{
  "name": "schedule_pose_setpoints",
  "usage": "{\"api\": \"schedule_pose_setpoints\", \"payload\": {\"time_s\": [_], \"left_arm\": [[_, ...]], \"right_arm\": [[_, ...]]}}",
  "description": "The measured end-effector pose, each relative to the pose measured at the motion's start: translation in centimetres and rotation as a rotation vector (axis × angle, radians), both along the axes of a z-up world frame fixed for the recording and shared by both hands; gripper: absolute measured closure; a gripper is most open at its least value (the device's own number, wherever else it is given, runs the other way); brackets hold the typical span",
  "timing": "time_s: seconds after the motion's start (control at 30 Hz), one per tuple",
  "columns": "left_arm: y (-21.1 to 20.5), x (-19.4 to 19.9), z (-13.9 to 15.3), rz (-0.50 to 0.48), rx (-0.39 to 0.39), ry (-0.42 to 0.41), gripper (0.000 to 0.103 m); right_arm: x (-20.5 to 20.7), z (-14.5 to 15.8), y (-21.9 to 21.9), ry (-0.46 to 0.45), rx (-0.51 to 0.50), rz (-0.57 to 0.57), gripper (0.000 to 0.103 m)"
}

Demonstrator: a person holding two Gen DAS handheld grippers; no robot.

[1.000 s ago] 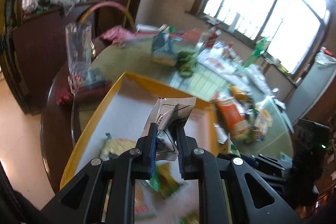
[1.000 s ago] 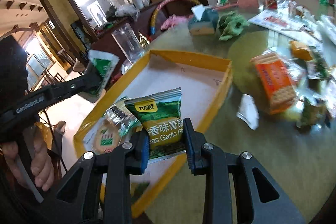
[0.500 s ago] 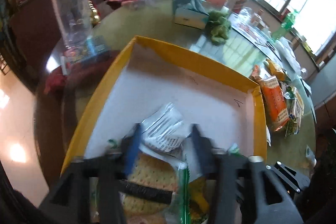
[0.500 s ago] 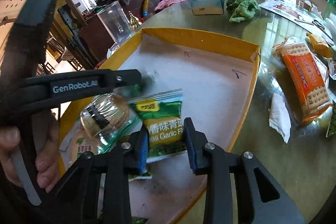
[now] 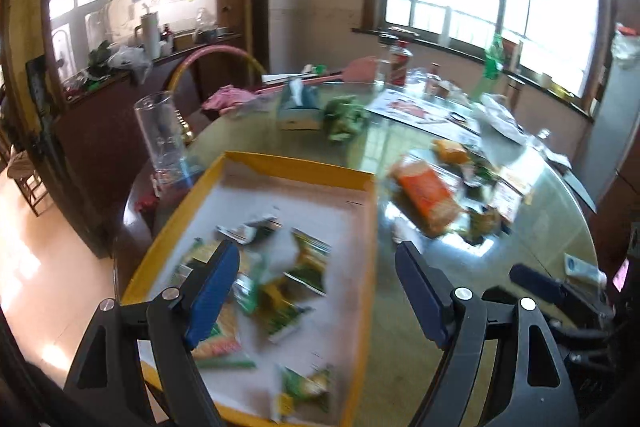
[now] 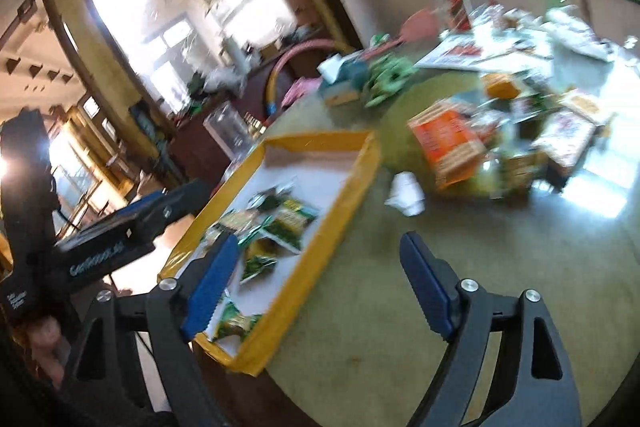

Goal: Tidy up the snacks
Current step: 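Grasp a green snack bag from the table with the right tool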

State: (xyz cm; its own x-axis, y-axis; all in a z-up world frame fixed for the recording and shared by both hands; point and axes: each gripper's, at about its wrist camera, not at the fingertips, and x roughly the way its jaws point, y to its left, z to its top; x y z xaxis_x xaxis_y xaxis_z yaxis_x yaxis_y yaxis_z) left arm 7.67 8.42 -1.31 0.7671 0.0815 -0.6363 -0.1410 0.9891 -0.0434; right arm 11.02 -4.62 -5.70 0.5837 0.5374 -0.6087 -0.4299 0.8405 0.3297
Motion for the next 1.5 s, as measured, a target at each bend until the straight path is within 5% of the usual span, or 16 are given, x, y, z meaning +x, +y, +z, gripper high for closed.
{"api": "schedule_pose_setpoints", "payload": {"time_s": [0.27, 0.43, 0.73, 1.07, 1.27, 1.5], "left_arm": [[-4.2, -0.2, -0.3, -0.077, -0.017, 0.046, 0.023], [-4.7, 0.1, -1.2, -0.126, -0.108, 0.087, 0.023], [-5.4, 1.0, -2.5, -0.131, -0.146, 0.137, 0.023], [-4.8, 1.3, -2.9, -0.124, -0.163, 0.156, 0.023], [-4.4, 1.3, -3.1, -0.119, -0.176, 0.157, 0.023], [-4.9, 1.6, -3.4, -0.121, -0.176, 0.164, 0.023]], "right_arm": [[-1.4, 1.4, -5.6, -0.006, 0.000, -0.044, 0.018], [-0.3, 0.8, -9.8, 0.046, 0.034, -0.098, 0.018], [5.9, -2.2, -12.0, 0.143, -0.014, -0.128, 0.019], [15.7, -5.6, -10.9, 0.280, -0.072, -0.243, 0.034], [17.0, -6.6, -10.1, 0.315, -0.094, -0.250, 0.036], [16.8, -7.1, -10.1, 0.295, -0.164, -0.282, 0.061]]}}
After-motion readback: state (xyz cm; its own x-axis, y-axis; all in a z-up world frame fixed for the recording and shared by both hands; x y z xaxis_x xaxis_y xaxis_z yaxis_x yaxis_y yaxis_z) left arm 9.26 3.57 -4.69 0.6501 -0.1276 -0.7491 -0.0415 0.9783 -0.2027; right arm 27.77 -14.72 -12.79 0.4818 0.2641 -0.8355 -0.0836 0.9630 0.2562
